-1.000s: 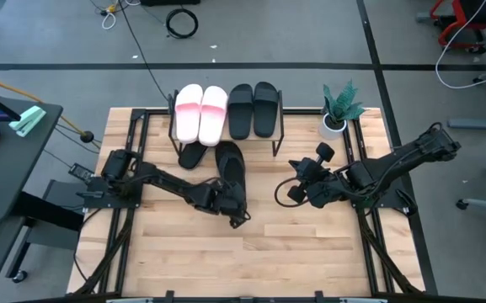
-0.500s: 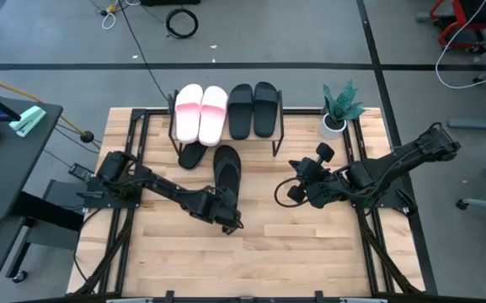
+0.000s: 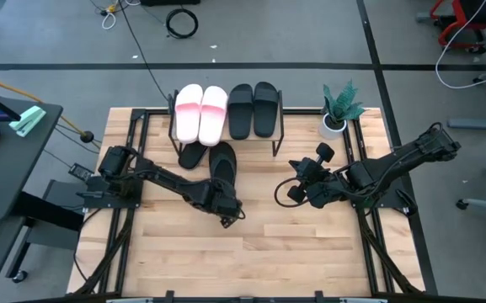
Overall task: Pick and place slides into the shelf
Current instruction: Move the black slipper under the shelf
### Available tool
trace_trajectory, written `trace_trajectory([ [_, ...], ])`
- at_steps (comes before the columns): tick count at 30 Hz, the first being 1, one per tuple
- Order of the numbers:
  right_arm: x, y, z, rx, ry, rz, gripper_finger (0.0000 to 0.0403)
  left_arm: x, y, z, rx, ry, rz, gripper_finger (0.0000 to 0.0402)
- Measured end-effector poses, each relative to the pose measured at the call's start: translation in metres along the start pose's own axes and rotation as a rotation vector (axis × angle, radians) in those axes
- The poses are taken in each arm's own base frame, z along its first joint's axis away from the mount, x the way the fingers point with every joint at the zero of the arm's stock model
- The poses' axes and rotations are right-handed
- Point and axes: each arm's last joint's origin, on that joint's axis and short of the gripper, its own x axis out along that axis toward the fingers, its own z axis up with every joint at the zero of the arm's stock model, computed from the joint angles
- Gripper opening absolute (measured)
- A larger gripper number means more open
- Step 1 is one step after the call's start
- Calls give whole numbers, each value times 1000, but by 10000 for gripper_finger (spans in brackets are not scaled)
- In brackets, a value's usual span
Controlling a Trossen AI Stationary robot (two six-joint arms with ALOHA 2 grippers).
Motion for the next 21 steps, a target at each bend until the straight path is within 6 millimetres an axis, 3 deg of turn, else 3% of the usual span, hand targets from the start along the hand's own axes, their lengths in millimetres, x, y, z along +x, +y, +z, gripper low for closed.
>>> trace_trajectory([
  [11,1,-1,0,-25,1,-6,6,9,23,21,103,-23,87,3],
  [14,3,-2,1,-20,3,-13,6,10,23,18,198,-45,137,3],
  [19,4,-3,1,-27,4,-20,6,3,5,1,422,-103,168,2],
  [21,4,-3,1,-32,5,-20,6,1,2,-3,427,-129,200,2],
])
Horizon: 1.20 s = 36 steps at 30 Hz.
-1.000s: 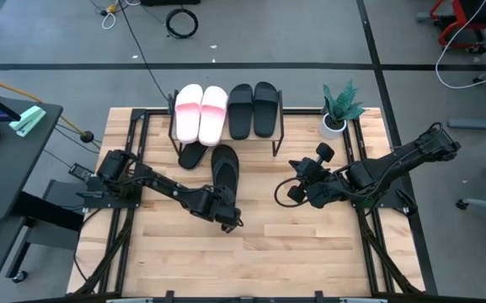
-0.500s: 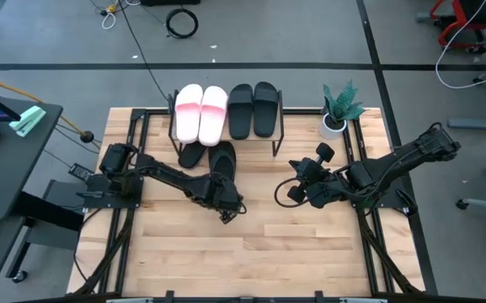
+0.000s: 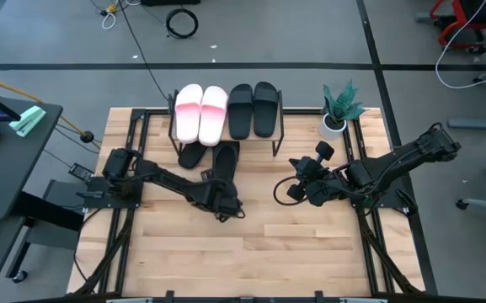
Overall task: Pick and place slides into the shelf
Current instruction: Move the black slipper under the shelf
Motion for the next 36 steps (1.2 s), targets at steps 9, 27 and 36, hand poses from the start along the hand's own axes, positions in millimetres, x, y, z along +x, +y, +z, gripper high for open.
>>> trace_trajectory([
  [9,0,0,0,-2,0,0,6,19,31,16,-165,14,11,2],
  [27,7,-6,2,8,0,-54,6,40,89,52,-437,32,-24,14],
  [36,6,-6,2,-79,-1,-56,7,-9,90,78,-376,77,-76,16],
])
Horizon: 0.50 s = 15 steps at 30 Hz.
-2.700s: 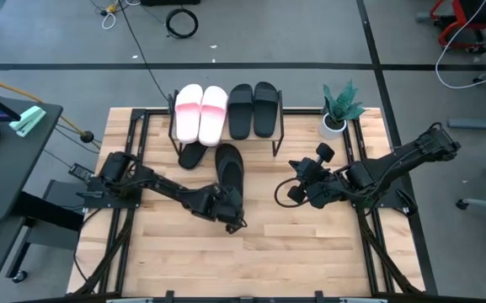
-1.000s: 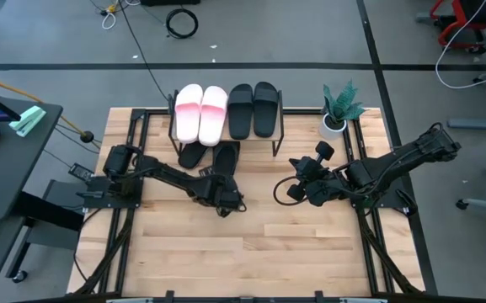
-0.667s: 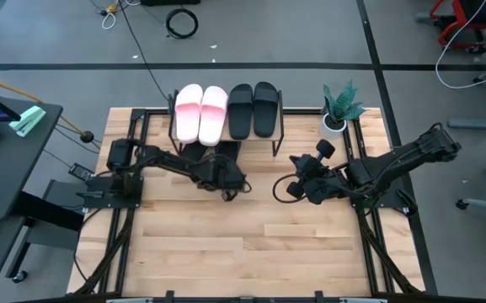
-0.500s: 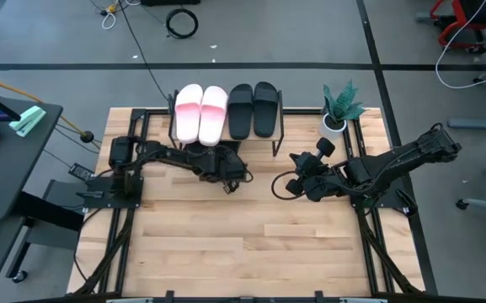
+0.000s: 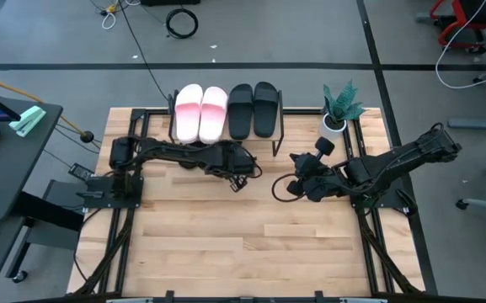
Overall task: Pick and place slides into the shelf
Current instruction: Move the black slipper under the shelf, then return to Home Position
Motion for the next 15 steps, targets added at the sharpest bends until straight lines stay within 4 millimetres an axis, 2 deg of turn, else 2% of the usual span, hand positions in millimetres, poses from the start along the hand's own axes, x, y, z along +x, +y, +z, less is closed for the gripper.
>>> trace_trajectory([
  [3,-5,0,2,-88,-9,24,9,-38,-3,12,50,0,1,12],
  [9,-15,3,4,-176,-35,74,9,-136,0,26,298,-81,-37,17],
  [11,-17,5,3,-165,-39,83,9,-167,4,27,320,-134,-72,20],
  [15,-17,4,1,-48,-13,95,9,-217,10,20,310,-217,-143,25],
])
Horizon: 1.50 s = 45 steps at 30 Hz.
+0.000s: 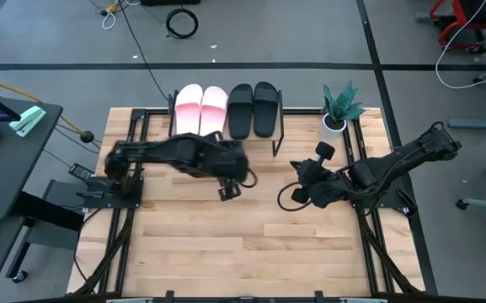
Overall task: Pick and place slides into the shelf
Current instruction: Return to Home Position
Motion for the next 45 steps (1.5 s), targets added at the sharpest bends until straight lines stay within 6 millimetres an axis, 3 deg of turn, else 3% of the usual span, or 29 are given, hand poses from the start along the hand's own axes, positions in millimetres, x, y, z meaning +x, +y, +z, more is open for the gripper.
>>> trace_trajectory([
  [4,-5,-6,-7,81,73,56,9,-42,7,-16,-50,-84,-78,23],
  [9,-33,-28,-12,177,41,120,9,-91,29,-52,-210,-215,-84,15],
  [12,-55,-45,-15,217,-43,149,9,-105,38,-77,-264,-264,-95,14],
  [16,-75,-64,-33,270,-146,184,9,-107,45,-115,-333,-341,-130,20],
  [18,-78,-68,-49,298,-172,205,9,-99,46,-135,-373,-382,-169,24],
  [25,-62,-61,-119,439,-203,256,9,-42,39,-207,-455,-558,-368,32],
  [28,-58,-60,-136,483,-250,256,9,-18,42,-235,-463,-636,-425,29],
  [35,-70,-56,-138,412,-342,344,9,37,30,-275,-431,-916,-626,19],
  [40,-76,-58,-139,336,-436,317,9,72,24,-299,-432,-1000,-665,22],
  [45,-76,-61,-145,348,-435,349,9,82,28,-306,-456,-1026,-642,31],
])
